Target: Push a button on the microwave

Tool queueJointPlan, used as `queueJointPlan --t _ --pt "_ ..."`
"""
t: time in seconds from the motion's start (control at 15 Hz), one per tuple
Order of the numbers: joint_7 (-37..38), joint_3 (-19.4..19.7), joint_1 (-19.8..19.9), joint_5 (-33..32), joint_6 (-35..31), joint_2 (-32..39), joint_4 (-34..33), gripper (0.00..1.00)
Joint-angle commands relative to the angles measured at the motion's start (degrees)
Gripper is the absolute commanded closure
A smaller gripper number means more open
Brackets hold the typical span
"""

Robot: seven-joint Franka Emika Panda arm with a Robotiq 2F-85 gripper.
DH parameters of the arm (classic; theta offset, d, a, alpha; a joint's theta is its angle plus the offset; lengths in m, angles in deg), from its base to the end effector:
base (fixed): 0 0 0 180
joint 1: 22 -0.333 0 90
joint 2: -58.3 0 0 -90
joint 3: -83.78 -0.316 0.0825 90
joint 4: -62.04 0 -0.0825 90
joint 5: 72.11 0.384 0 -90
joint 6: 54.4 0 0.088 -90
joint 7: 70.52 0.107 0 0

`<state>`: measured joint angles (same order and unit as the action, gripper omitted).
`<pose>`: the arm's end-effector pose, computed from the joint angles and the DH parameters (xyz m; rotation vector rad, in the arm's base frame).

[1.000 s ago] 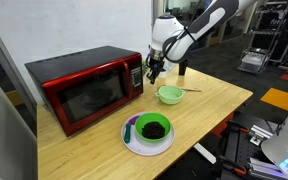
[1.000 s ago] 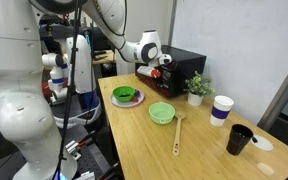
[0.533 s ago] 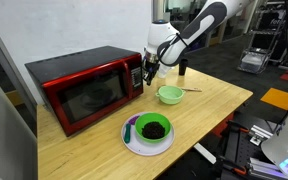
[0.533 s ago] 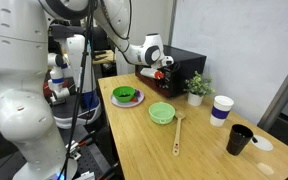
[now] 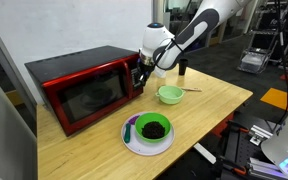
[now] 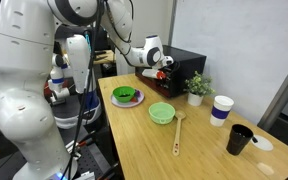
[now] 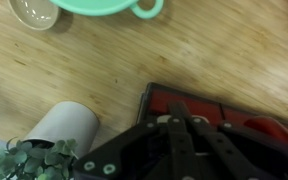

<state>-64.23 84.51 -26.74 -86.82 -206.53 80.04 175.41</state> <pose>0.6359 0.0521 0.3049 2.9656 0.2545 0.4618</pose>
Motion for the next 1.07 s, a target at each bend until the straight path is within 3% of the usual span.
queueJointPlan --t 0.0,1.0 --pt "-0.5 1.7 -1.5 -2.5 -2.0 2.2 -2.6 1.0" --pt "-0.7 2.8 -2.2 -4.1 -1.8 3.6 -4.6 1.0"
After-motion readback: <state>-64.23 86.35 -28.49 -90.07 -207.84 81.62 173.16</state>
